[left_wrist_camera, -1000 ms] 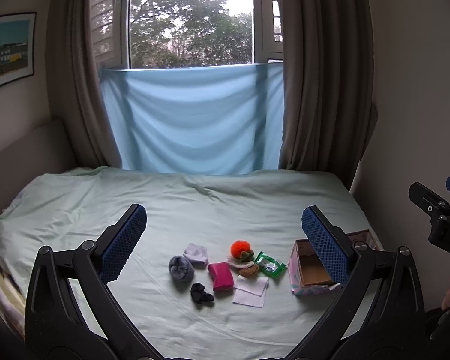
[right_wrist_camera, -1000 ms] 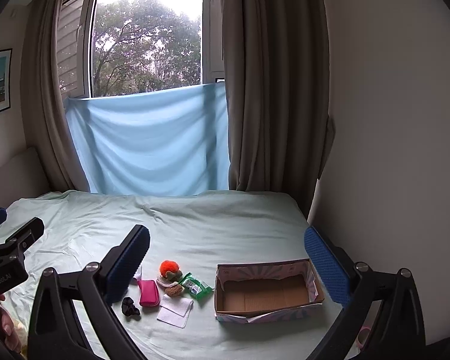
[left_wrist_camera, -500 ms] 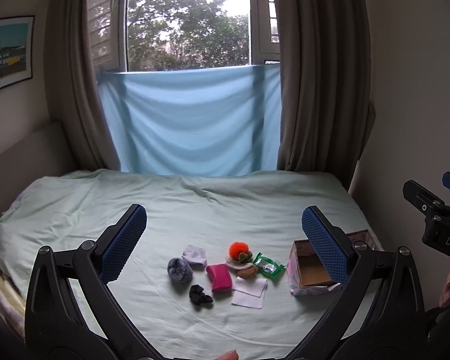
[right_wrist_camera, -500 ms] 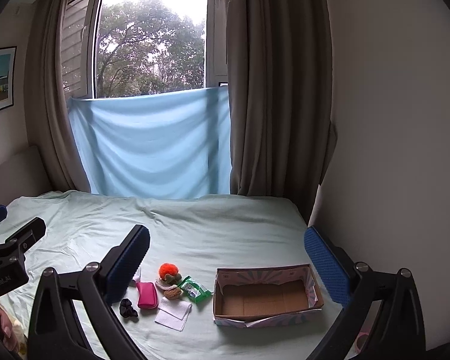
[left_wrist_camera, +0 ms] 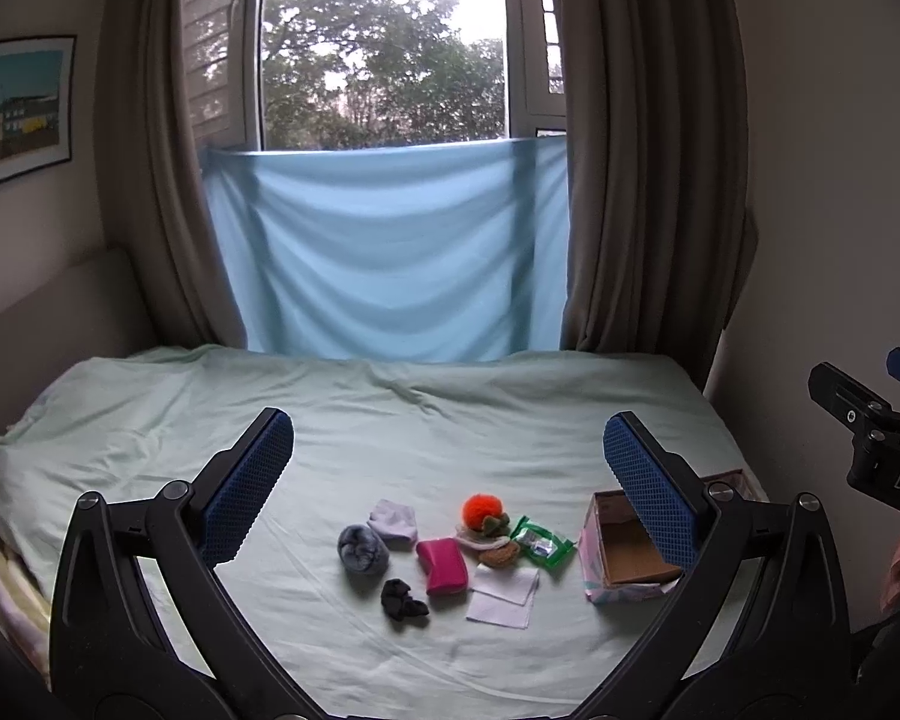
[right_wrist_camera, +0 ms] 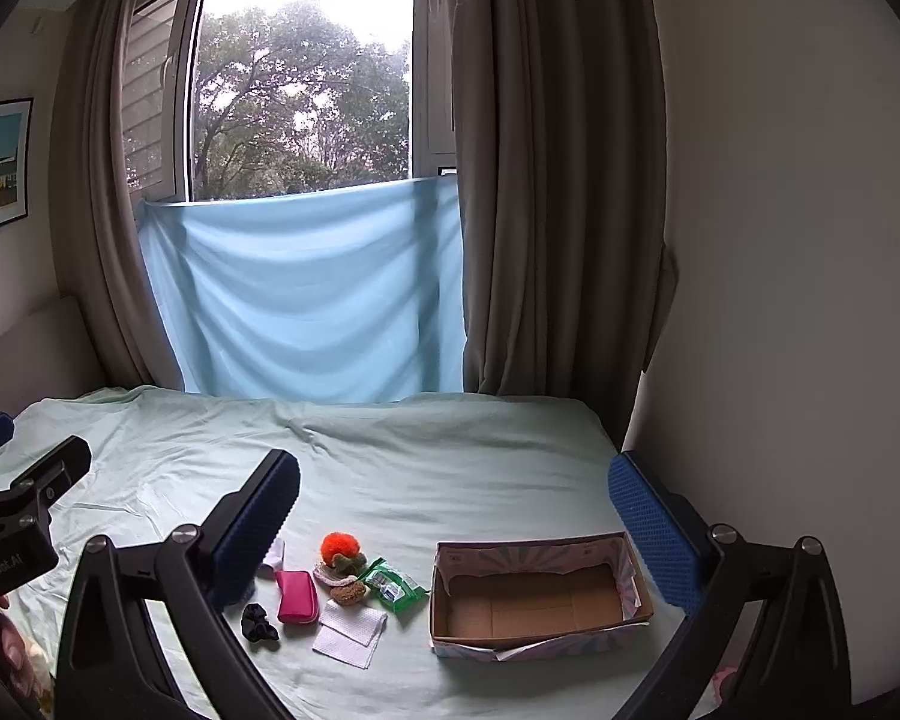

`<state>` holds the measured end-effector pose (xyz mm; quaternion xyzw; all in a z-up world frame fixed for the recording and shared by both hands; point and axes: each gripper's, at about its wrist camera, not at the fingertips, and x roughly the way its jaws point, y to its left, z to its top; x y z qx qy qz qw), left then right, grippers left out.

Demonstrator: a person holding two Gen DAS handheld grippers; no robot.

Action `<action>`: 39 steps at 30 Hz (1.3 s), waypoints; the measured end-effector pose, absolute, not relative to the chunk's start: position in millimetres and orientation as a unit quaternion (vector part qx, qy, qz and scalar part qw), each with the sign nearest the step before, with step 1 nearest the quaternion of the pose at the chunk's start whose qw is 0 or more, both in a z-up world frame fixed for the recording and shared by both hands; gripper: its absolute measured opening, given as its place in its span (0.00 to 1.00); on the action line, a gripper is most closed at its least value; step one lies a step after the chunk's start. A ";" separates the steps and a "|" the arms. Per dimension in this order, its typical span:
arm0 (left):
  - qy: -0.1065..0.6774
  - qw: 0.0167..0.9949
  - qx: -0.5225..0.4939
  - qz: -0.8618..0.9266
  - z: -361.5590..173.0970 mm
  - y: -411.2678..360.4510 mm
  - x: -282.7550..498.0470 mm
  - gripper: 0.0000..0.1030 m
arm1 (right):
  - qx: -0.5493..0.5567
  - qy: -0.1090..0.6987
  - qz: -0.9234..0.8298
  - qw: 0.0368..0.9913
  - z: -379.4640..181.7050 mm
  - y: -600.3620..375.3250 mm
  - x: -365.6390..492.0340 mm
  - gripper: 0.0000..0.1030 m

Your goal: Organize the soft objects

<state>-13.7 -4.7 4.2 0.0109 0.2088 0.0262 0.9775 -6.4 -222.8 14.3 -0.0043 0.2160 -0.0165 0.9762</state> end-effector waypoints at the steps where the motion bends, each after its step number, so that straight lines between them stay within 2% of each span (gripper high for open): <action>1: 0.207 0.978 0.011 0.026 4.1 -4.9 -13.8 1.00 | -0.005 0.216 -0.016 0.976 14.3 -222.3 -5.8 1.00; 23: 0.200 0.979 0.008 0.031 3.4 -6.3 -10.8 1.00 | -0.008 0.228 -0.023 0.973 12.4 -221.8 1.0 1.00; 39: 0.223 0.974 0.010 0.042 0.4 -7.9 -1.4 1.00 | -0.008 0.235 -0.006 0.972 8.1 -225.1 8.9 1.00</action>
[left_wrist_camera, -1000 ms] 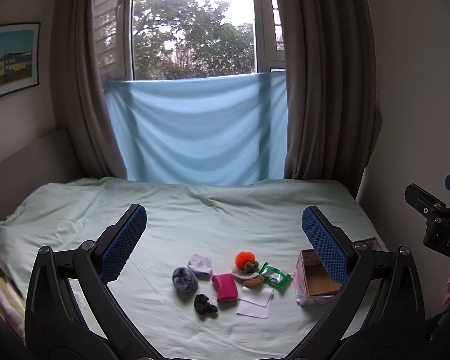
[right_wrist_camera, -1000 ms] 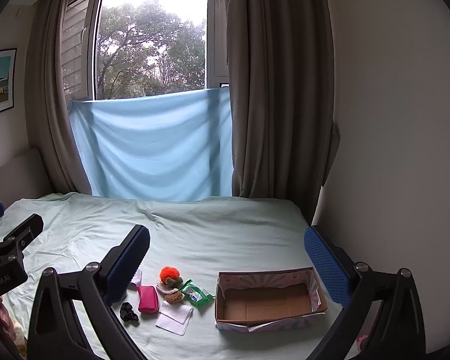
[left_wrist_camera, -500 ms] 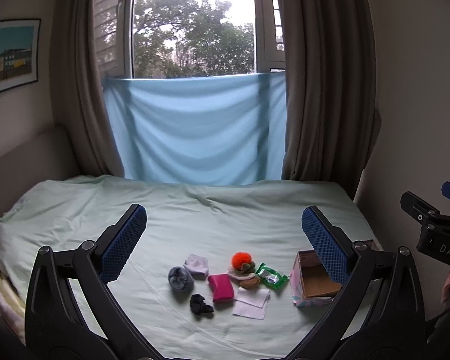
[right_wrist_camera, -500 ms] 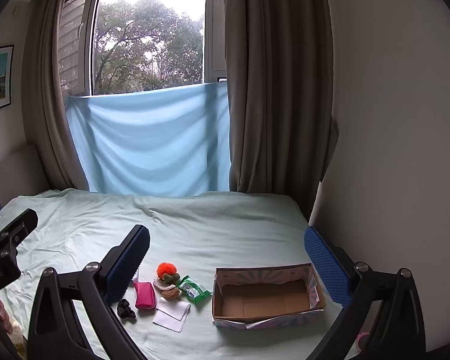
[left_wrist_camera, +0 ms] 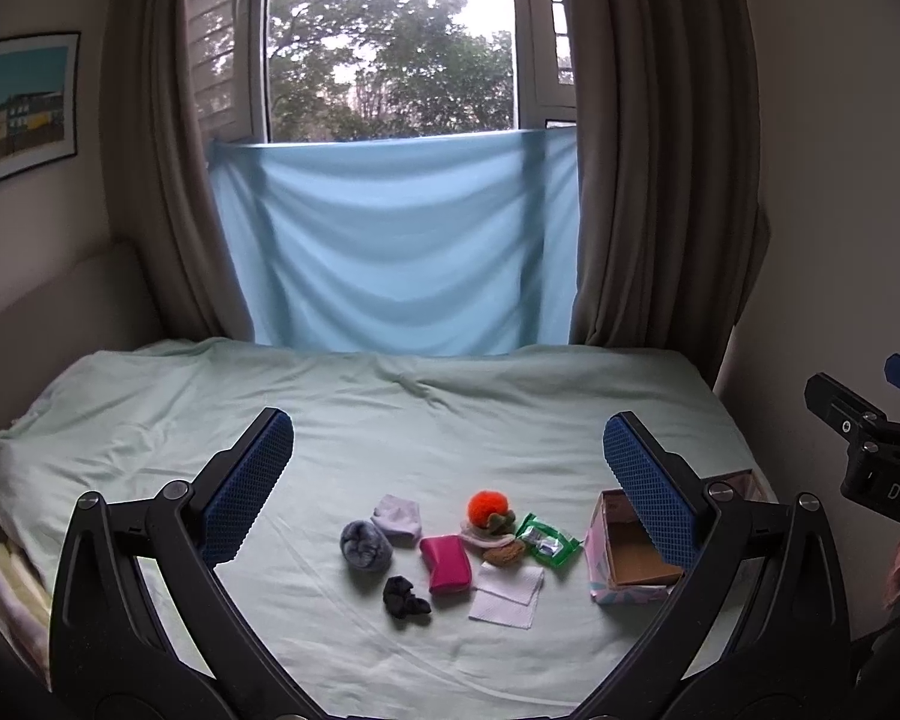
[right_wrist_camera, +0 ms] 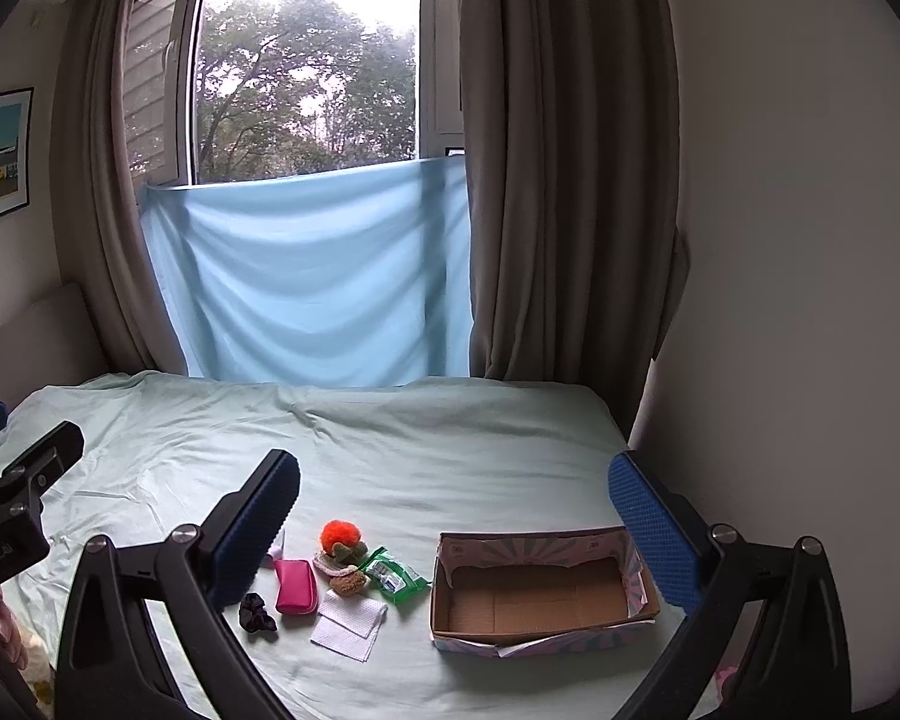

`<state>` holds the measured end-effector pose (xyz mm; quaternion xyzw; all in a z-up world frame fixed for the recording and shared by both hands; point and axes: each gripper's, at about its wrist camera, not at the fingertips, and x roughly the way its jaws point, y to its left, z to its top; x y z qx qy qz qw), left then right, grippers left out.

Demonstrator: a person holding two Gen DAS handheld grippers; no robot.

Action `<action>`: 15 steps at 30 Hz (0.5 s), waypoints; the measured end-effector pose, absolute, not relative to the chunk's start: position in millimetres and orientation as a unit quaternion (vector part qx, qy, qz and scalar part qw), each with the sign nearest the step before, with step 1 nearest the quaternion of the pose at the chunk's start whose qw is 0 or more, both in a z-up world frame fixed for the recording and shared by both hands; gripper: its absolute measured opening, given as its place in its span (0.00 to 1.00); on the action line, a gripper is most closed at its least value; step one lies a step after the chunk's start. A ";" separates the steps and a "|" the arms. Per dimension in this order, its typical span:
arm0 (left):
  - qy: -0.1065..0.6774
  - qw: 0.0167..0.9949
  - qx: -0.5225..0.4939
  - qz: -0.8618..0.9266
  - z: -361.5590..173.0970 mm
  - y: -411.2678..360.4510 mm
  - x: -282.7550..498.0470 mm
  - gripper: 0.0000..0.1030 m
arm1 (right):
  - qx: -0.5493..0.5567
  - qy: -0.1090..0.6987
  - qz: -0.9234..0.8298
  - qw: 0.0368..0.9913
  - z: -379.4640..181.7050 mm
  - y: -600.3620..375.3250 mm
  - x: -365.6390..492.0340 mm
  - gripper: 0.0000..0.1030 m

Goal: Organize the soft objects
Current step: 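Grasp the black sock with the left tool while the right tool grasps the white cloth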

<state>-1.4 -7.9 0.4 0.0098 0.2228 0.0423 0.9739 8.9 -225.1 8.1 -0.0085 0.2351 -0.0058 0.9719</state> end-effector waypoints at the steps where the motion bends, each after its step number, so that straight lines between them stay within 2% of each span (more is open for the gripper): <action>1: 0.226 0.973 0.009 0.047 -1.5 -7.8 -1.3 1.00 | -0.011 0.234 -0.004 0.972 8.3 -225.3 9.0 1.00; 9: 0.264 0.961 0.001 0.087 -30.4 18.5 2.2 1.00 | -0.028 0.243 0.033 0.969 -6.4 -217.3 18.2 1.00; 15: 0.311 0.948 -0.017 0.058 -81.0 68.0 17.0 1.00 | -0.017 0.276 0.039 0.960 -58.4 -179.8 24.2 1.00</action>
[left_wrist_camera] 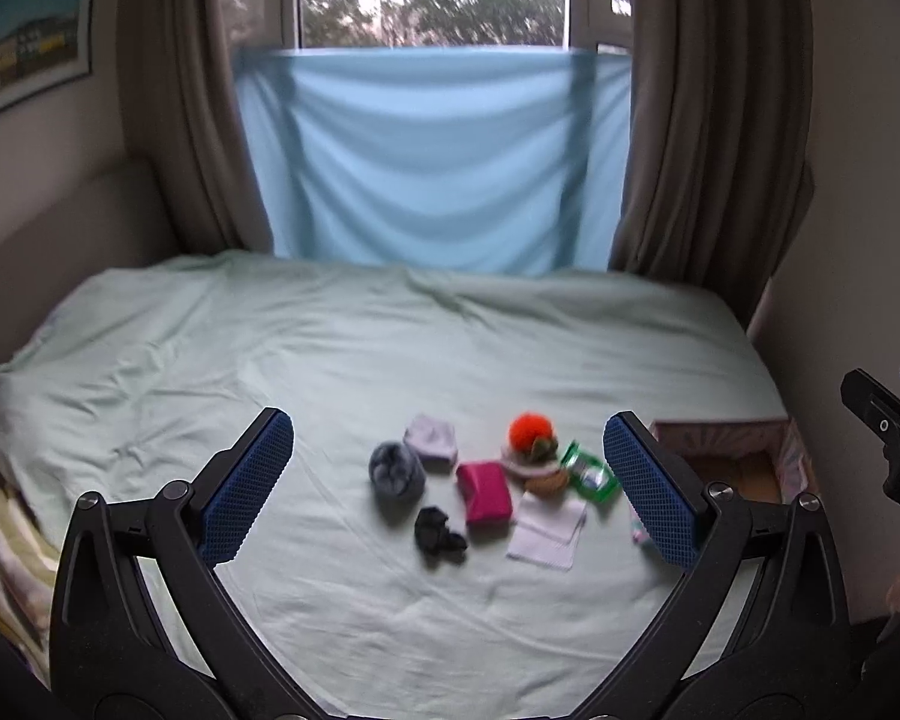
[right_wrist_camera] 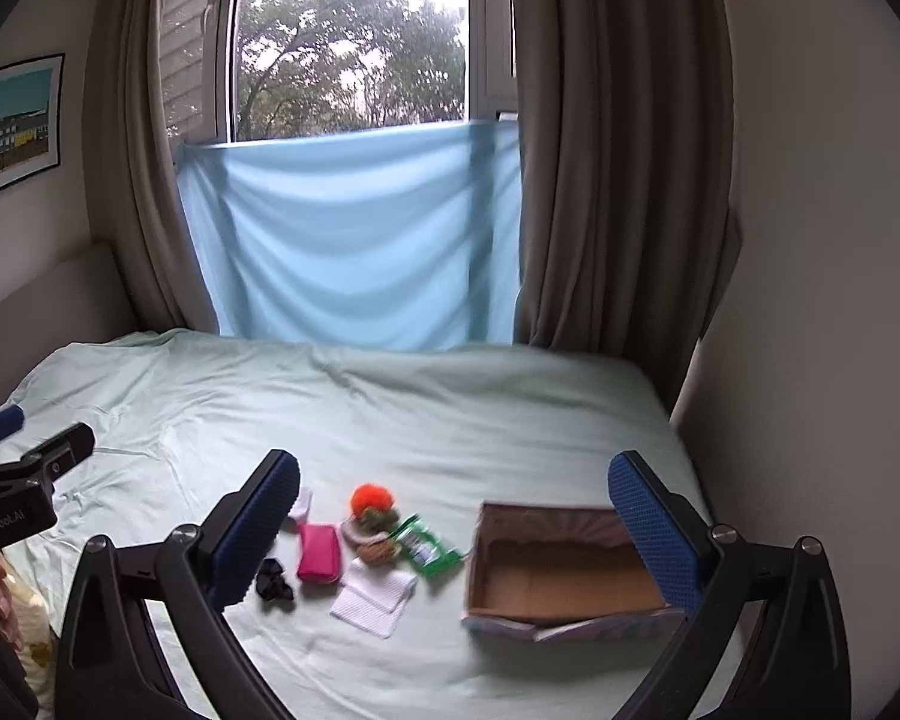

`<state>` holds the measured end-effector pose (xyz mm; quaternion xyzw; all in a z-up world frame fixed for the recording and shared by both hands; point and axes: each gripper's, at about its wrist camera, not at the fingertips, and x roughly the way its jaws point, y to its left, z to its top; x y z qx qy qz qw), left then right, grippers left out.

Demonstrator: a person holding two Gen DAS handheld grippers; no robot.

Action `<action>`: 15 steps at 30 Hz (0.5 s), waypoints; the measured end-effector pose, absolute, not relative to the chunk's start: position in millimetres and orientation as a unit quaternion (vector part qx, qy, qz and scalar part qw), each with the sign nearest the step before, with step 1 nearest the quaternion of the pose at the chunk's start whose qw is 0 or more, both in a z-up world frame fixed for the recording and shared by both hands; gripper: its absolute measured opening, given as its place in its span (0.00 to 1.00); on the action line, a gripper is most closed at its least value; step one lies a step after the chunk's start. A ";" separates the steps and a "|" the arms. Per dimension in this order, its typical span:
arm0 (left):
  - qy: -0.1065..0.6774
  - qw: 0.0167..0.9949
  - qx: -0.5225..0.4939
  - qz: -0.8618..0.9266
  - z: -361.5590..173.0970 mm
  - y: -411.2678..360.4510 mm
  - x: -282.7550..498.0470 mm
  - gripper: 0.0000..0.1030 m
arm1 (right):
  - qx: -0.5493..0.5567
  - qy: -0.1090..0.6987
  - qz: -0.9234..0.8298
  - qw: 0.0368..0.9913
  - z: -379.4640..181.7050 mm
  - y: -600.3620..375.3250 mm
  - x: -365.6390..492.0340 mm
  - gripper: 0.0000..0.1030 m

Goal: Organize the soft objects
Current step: 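Grasp the black sock with the left tool while the right tool grasps the white cloth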

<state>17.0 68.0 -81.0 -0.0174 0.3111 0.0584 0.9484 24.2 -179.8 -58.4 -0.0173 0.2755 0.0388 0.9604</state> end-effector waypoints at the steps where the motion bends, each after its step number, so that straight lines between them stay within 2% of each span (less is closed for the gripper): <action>1: 0.319 0.946 -0.013 0.050 -92.4 75.1 21.5 1.00 | -0.017 0.276 0.039 0.960 -58.4 -179.8 24.2 1.00; 5: 0.344 0.939 0.011 0.012 -134.1 96.0 36.8 1.00 | -0.012 0.302 0.026 0.953 -96.2 -153.3 33.9 1.00; 11: 0.376 0.924 0.040 -0.047 -212.7 122.1 65.2 1.00 | -0.012 0.336 -0.003 0.942 -184.9 -105.1 55.1 1.00; 15: 0.394 0.914 0.059 -0.071 -274.0 129.6 87.2 1.00 | -0.014 0.349 -0.002 0.937 -217.0 -93.4 65.2 1.00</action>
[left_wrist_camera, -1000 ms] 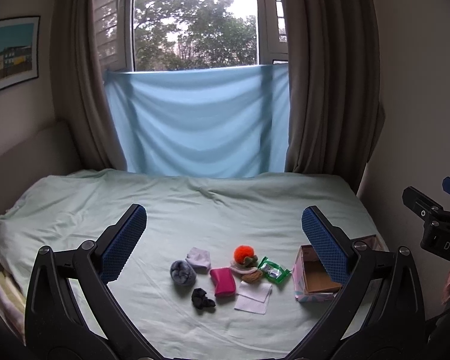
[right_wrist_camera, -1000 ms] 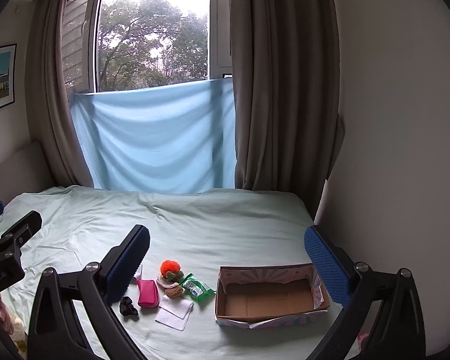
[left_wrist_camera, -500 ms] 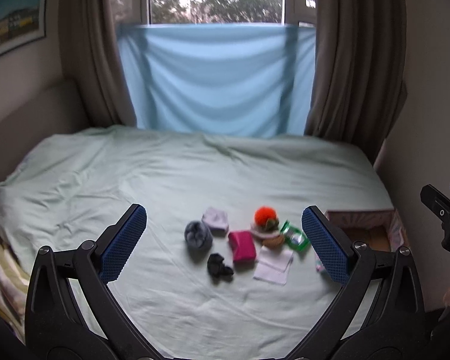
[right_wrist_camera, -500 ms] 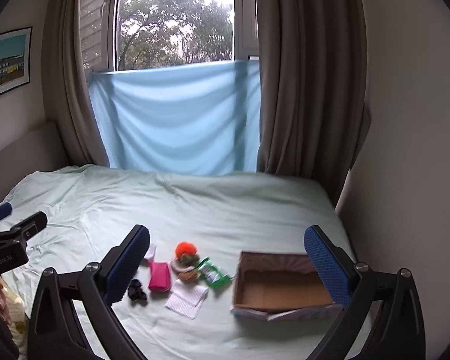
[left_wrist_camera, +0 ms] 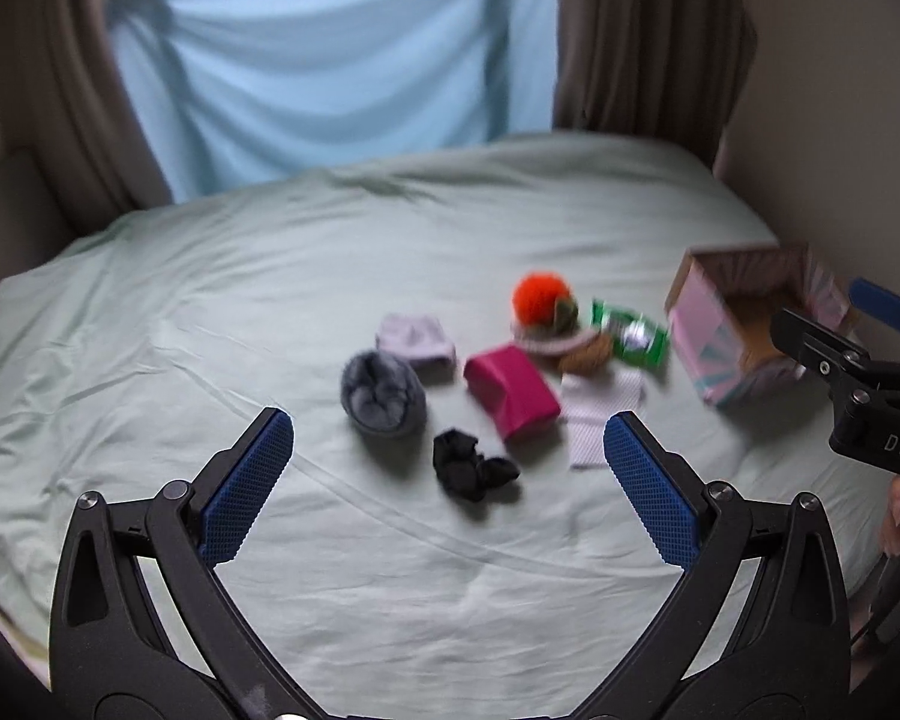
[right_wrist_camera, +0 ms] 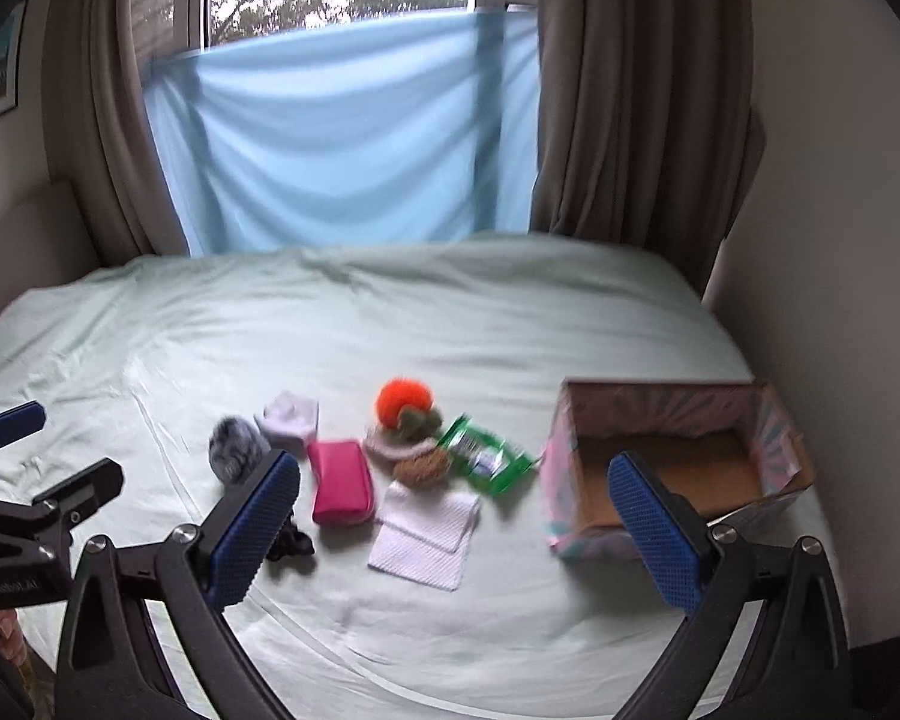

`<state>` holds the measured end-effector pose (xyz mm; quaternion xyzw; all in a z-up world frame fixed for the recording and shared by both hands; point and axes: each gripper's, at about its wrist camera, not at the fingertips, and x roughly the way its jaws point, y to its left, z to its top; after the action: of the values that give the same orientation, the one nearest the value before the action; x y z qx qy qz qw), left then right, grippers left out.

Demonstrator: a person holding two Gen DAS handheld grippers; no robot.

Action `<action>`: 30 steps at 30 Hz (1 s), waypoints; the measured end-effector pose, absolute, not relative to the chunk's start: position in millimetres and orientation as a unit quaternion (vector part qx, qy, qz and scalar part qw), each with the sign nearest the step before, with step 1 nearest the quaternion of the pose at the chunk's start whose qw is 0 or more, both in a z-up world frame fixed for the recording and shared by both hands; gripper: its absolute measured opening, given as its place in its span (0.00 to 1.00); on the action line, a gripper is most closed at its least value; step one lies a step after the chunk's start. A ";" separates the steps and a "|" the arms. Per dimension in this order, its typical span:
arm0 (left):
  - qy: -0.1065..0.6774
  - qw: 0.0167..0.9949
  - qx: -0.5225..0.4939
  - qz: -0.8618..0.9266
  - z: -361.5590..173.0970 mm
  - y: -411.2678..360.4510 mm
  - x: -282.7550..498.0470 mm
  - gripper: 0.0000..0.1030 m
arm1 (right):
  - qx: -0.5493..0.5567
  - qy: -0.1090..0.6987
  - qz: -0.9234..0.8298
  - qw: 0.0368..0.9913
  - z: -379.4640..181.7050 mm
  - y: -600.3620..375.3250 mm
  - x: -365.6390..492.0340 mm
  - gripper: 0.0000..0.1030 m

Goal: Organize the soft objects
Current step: 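Grasp the black sock with the left tool while the right tool grasps the white cloth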

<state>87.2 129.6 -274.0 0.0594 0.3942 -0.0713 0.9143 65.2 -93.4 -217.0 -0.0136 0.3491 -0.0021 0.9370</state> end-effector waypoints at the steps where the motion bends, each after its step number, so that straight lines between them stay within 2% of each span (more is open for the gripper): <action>1: 0.396 0.913 0.063 -0.074 -286.7 130.0 90.8 1.00 | -0.014 0.355 -0.002 0.935 -232.9 -89.7 69.6 1.00; 3: 0.402 0.909 0.071 -0.081 -313.1 131.6 99.4 1.00 | -0.017 0.368 -0.005 0.930 -272.2 -83.1 80.5 1.00; 6: 0.411 0.903 0.085 -0.089 -358.6 132.4 111.5 1.00 | -0.021 0.371 -0.010 0.928 -297.6 -80.5 87.3 1.00; 7: 0.418 0.899 0.087 -0.092 -377.0 132.9 116.1 1.00 | -0.025 0.383 -0.015 0.923 -336.4 -78.6 98.5 1.00; 9: 0.430 0.894 0.085 -0.094 -408.8 134.0 125.5 0.99 | -0.023 0.397 -0.019 0.918 -366.9 -77.6 107.7 1.00; 16: 0.454 0.881 0.082 -0.102 -481.2 126.4 150.8 0.92 | -0.018 0.427 -0.030 0.904 -441.0 -81.6 136.1 0.99; 20: 0.462 0.874 0.092 -0.119 -499.0 113.7 157.5 0.91 | -0.019 0.434 -0.029 0.900 -457.3 -79.7 145.5 0.99; 28: 0.462 0.868 0.104 -0.149 -506.5 97.4 165.9 0.71 | -0.003 0.447 -0.011 0.894 -473.9 -80.6 173.3 0.87; 30: 0.461 0.869 0.102 -0.149 -503.9 95.1 171.7 0.56 | 0.001 0.447 -0.004 0.895 -472.1 -80.8 177.0 0.78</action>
<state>171.7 95.1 -503.9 0.1023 0.4613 -0.1493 0.8686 177.0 -80.8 -472.1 0.0008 0.4468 -0.0044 0.8946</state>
